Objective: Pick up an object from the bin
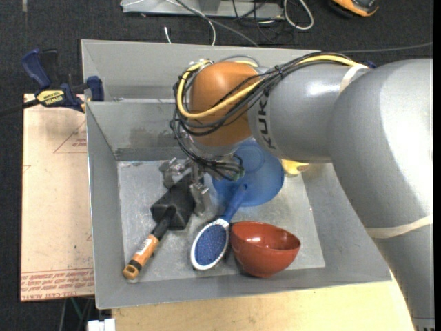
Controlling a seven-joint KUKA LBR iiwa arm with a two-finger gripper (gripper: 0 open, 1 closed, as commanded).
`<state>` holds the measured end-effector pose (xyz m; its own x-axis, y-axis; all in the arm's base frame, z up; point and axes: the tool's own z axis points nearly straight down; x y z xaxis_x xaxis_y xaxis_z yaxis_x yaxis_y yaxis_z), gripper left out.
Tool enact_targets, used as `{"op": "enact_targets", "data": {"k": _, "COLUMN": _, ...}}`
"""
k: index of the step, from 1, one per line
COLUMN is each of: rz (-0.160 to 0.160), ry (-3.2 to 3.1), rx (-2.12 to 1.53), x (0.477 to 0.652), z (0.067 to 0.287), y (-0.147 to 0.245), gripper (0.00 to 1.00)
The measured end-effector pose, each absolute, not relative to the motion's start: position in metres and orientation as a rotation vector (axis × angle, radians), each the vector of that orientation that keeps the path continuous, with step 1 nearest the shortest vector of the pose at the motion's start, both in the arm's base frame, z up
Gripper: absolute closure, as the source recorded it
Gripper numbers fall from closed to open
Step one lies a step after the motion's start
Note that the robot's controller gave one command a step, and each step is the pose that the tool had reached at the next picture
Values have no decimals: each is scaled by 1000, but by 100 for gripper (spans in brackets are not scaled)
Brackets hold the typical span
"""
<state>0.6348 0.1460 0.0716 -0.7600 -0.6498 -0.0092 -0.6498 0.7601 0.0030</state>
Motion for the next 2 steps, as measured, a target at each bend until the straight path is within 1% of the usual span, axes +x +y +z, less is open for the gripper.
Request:
{"op": "enact_targets", "data": {"k": 1, "rz": 9, "ry": 2940, "rx": -1084, "x": 635, "z": 76, "y": 146, "gripper": 100}}
{"op": "enact_targets", "data": {"k": 2, "rz": 10, "ry": 2940, "rx": -1083, "x": 635, "z": 87, "y": 146, "gripper": 100}}
